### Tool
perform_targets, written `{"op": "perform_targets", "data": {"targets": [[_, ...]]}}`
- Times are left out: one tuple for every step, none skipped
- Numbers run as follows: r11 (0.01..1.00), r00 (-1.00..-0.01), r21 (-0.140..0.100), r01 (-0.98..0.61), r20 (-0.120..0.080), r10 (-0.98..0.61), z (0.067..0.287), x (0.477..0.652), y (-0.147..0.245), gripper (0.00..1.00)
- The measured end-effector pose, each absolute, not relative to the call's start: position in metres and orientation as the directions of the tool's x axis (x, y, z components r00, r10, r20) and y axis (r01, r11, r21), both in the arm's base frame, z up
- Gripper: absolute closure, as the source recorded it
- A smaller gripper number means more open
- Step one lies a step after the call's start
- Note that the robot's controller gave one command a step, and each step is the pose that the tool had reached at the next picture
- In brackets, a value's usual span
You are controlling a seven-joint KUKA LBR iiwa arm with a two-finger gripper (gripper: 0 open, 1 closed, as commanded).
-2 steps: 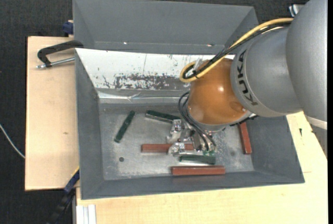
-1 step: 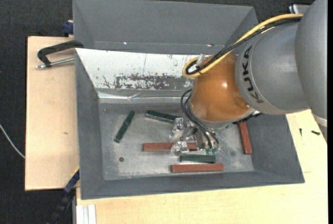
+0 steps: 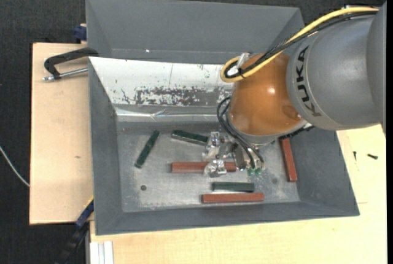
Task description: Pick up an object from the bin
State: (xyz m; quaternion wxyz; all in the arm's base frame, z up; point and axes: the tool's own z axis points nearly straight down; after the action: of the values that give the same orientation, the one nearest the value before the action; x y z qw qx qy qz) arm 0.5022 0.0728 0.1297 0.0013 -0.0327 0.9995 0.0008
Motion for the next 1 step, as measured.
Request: {"op": "perform_targets", "data": {"targets": [[0.998,-0.998,0.002,-0.065,-0.004,-0.065,0.1464,0.5025,0.0729,1.0]]}}
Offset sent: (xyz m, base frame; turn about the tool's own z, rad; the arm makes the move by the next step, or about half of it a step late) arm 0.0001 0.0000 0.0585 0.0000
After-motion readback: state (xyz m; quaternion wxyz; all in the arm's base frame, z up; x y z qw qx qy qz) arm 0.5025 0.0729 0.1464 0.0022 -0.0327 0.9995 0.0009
